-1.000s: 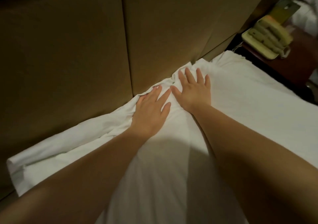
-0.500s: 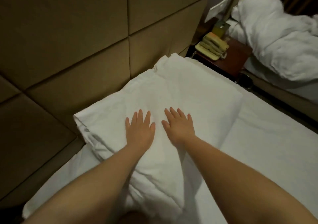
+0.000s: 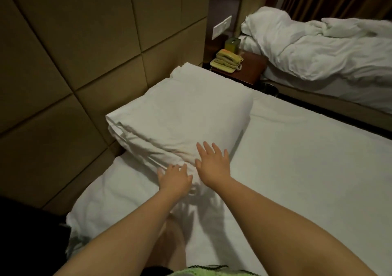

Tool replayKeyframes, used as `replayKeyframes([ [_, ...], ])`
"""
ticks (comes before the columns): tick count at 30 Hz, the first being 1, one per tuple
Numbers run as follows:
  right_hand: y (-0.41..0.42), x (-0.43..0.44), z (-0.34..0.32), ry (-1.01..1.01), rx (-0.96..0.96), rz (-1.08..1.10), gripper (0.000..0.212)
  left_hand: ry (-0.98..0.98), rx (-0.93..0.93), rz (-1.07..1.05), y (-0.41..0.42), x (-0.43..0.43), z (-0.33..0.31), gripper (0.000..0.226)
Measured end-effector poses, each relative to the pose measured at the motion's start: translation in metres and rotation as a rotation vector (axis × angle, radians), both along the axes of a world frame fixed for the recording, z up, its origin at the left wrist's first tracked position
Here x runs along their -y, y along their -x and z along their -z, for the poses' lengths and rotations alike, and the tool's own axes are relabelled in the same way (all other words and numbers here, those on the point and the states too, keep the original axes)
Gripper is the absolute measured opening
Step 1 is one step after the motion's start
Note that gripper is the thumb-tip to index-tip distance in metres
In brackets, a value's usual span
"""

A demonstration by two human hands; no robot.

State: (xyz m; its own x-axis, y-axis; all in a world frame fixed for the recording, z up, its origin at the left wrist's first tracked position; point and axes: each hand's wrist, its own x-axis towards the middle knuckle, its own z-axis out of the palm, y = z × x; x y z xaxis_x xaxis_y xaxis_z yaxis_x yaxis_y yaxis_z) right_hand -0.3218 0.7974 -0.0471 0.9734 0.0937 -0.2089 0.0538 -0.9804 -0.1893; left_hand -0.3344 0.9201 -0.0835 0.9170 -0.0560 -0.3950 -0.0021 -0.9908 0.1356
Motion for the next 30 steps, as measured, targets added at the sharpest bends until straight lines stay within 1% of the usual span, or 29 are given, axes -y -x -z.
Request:
replayKeyframes([
  [4,0.031,-0.007,-0.011,-0.019,0.056,0.001,0.054,-0.011,0.047,-0.010,0.040,-0.022,-0.023,0.051],
  [8,0.068,-0.020,-0.017,-0.024,0.033,0.011,0.054,-0.023,0.084,-0.003,0.076,-0.038,-0.044,0.050],
  [11,0.090,-0.040,-0.023,-0.026,0.022,-0.005,0.054,-0.043,0.089,-0.013,0.100,-0.054,-0.054,0.050],
  [15,0.116,-0.069,-0.031,-0.046,0.080,0.021,0.054,-0.037,0.119,-0.017,0.123,-0.078,-0.065,0.049],
  [20,0.139,-0.089,-0.050,-0.051,0.100,0.165,0.053,-0.039,0.218,0.091,0.132,-0.102,-0.083,0.050],
  [24,0.159,-0.098,-0.062,-0.029,0.155,0.210,0.052,-0.012,0.324,0.151,0.139,-0.105,-0.088,0.050],
  [30,0.213,-0.072,-0.074,-0.052,0.112,0.354,0.052,0.039,0.324,0.295,0.176,-0.066,-0.086,0.047],
])
